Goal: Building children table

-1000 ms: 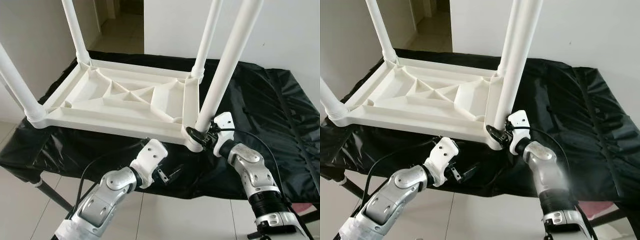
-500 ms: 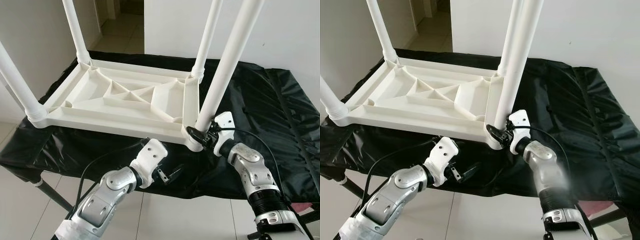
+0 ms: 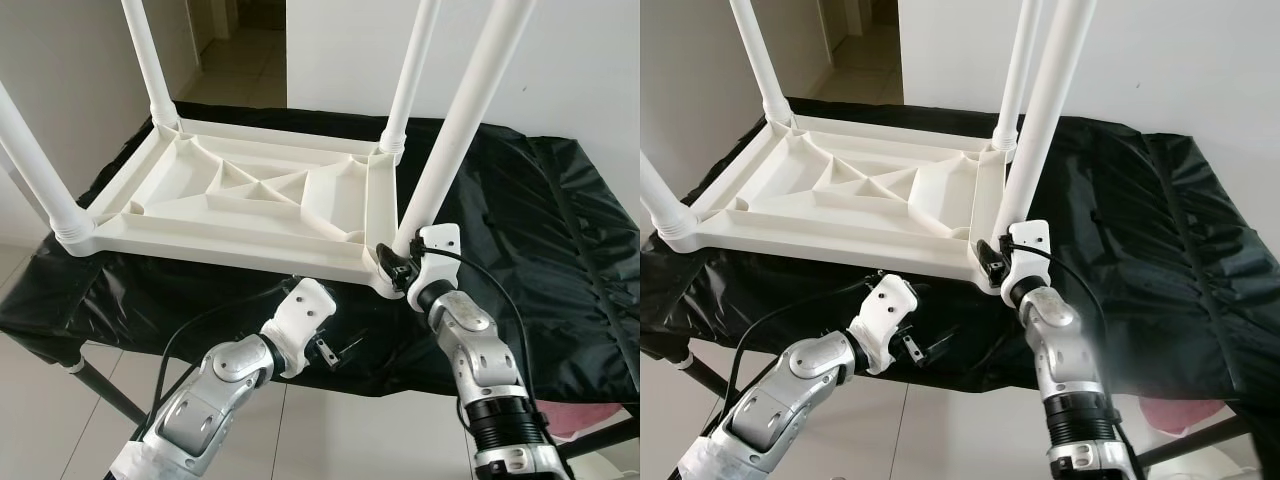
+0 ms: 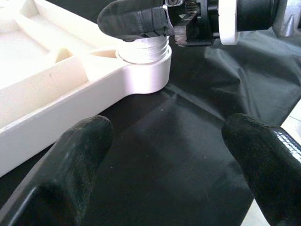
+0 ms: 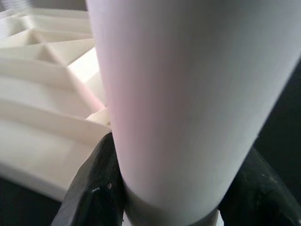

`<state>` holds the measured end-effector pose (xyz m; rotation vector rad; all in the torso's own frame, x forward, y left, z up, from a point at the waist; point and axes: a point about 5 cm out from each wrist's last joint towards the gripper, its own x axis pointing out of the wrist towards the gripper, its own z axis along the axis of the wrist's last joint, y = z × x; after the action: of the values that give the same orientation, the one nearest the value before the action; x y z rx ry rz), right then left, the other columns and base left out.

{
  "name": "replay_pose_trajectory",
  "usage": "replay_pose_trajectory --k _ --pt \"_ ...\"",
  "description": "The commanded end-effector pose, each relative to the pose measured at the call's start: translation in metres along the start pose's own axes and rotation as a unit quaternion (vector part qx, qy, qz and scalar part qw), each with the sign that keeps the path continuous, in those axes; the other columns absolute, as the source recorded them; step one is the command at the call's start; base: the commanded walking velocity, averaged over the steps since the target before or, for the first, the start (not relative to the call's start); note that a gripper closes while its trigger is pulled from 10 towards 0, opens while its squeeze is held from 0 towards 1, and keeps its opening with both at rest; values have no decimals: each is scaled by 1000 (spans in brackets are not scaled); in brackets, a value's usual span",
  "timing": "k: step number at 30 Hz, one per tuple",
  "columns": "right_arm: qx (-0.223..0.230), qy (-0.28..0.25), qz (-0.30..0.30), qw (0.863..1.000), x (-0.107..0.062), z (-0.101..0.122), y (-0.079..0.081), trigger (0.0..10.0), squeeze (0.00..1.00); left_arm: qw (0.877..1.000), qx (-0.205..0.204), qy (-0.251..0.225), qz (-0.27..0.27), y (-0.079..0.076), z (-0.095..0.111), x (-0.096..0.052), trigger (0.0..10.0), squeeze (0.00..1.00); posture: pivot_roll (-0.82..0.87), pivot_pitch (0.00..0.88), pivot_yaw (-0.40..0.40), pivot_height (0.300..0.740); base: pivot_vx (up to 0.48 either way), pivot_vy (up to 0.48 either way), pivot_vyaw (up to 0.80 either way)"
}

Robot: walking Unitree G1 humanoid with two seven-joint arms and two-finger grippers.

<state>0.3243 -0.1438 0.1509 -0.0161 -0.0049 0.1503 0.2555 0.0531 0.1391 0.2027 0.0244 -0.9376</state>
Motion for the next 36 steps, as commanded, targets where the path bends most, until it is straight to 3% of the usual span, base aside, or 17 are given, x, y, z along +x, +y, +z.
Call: replay_pose_trajectory --k 1,4,9,14,15,16,17,18,19,27,32,33,35,36 --pt "15 21 -59 998 -5 -8 -4 10000 0 1000 0 4 -19 -4 -1 -1 10000 0 -16 89 -5 740 0 0 0" --pt "48 24 -149 987 -12 -10 13 10000 0 1000 0 4 -18 -5 -1 -1 10000 0 -11 88 -13 740 0 0 0" --pt "68 16 -157 985 -13 -7 21 10000 0 1000 -1 4 -16 -6 -1 -2 10000 0 -6 83 -14 740 0 0 0" --pt "63 8 -154 986 -13 -2 14 10000 0 1000 -1 4 -19 -6 -1 -1 10000 0 -9 81 -15 740 0 0 0" --pt "62 7 -153 986 -13 -1 14 10000 184 1000 0 4 -19 -6 -1 -1 10000 0 -10 81 -15 740 0 0 0" --pt "62 7 -153 986 -13 -1 14 10000 184 1000 0 4 -19 -6 -1 -1 10000 0 -10 81 -15 740 0 0 0" --pt "61 4 -149 987 -13 -1 14 10000 455 1000 0 4 -19 -5 -1 -1 10000 0 -11 79 -15 740 0 0 0" --pt "61 4 -149 987 -13 -1 14 10000 455 1000 0 4 -19 -5 -1 -1 10000 0 -11 79 -15 740 0 0 0" --pt "60 1 -142 988 -12 1 15 10000 1000 1000 0 4 -19 -5 -1 0 10000 0 -12 80 -16 740 0 0 0" --pt "56 -11 -112 992 -13 5 17 10000 1000 1000 0 3 -19 -7 -1 0 10000 0 -13 83 -22 740 0 0 0" --pt "50 -14 -36 998 -16 5 10 10000 1000 1000 -3 3 -15 -7 -1 -1 10000 0 -14 88 -23 740 0 0 0" --pt "45 -11 -9 999 -15 4 7 10000 310 1000 -3 2 -15 -7 -1 -1 10000 0 -15 89 -22 740 0 0 0" --pt "45 -11 -9 999 -15 4 7 10000 310 1000 -3 2 -15 -7 -1 -1 10000 0 -15 89 -22 740 0 0 0" --pt "23 -7 35 999 -13 3 -1 10000 0 1000 -3 2 -14 -6 -1 -1 10000 0 -18 88 -20 740 0 0 0"
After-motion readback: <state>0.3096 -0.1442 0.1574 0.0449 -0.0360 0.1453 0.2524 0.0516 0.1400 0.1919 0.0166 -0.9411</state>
